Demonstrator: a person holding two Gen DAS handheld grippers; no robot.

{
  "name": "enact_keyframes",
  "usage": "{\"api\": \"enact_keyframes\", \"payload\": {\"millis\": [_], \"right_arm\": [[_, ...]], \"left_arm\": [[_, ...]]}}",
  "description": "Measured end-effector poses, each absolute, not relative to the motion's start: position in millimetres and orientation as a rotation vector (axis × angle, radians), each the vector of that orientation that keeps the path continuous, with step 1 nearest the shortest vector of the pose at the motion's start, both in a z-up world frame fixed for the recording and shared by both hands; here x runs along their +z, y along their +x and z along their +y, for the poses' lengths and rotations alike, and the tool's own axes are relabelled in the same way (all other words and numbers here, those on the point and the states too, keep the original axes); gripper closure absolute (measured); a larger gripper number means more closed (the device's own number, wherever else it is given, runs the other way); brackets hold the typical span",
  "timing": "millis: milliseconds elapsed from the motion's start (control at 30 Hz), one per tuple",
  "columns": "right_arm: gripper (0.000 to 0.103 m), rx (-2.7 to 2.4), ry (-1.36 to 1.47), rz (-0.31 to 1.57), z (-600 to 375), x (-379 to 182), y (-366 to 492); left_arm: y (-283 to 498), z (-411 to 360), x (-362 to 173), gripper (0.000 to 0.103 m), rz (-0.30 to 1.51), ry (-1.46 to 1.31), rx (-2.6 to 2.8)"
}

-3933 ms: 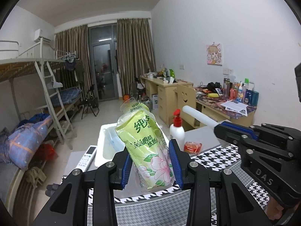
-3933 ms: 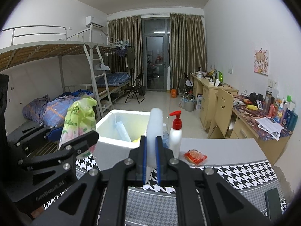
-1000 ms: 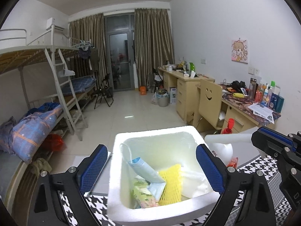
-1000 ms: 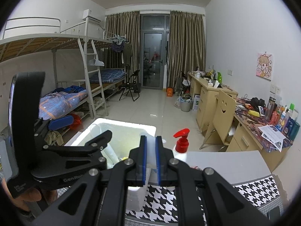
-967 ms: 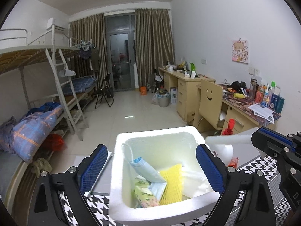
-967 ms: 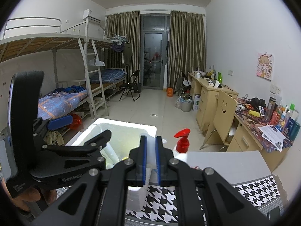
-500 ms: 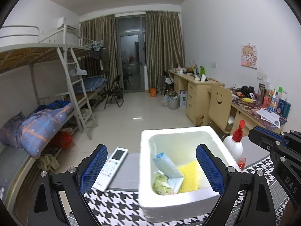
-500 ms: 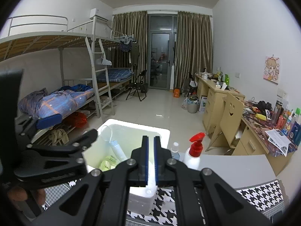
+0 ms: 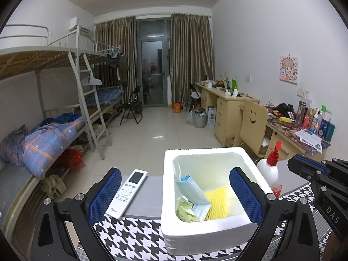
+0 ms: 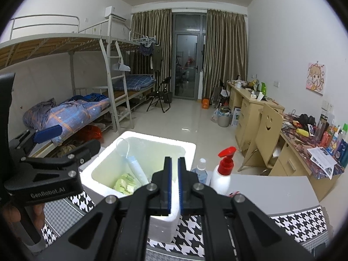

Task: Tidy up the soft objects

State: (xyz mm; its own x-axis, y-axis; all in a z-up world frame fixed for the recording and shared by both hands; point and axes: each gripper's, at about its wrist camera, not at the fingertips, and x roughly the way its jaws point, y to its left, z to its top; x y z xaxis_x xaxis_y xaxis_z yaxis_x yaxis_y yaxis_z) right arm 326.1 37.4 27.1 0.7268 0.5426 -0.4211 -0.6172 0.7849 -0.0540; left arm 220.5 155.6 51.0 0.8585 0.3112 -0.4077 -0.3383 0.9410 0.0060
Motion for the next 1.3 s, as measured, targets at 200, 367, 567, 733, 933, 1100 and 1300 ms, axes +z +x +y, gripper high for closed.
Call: {"api": "enact_keyframes", "payload": {"millis": [200, 367, 567, 733, 933, 1100, 1300], "right_arm": [[0.085, 0.66, -0.203, 0.428, 35, 21, 329], [0.07, 0.658, -0.202, 0.444, 23, 13, 336], [0.042, 0.648, -0.192, 0.446, 7, 5, 340], [0.042, 0.645, -0.205, 0.466, -8, -9, 345], [0.042, 0.646, -0.232, 0.516, -24, -34, 358], [0.042, 0.663, -0.223, 0.578, -33, -58, 375], [0.042, 0.709, -0.265, 0.626, -34, -79, 385]], "left_arm": [[216, 159, 51, 0.003, 0.418, -0.065, 0.354], [213, 160, 52, 0.003, 0.416, -0.064, 0.362], [212, 157, 53, 0.002, 0.417, -0.066, 0.363], [208, 156, 52, 0.002, 0.415, -0.064, 0.367], [197, 152, 48, 0.002, 0.413, -0.067, 0.366], [185, 149, 47, 0.002, 0.4, -0.07, 0.365], [170, 141, 46, 0.001, 0.384, -0.069, 0.36]]}}
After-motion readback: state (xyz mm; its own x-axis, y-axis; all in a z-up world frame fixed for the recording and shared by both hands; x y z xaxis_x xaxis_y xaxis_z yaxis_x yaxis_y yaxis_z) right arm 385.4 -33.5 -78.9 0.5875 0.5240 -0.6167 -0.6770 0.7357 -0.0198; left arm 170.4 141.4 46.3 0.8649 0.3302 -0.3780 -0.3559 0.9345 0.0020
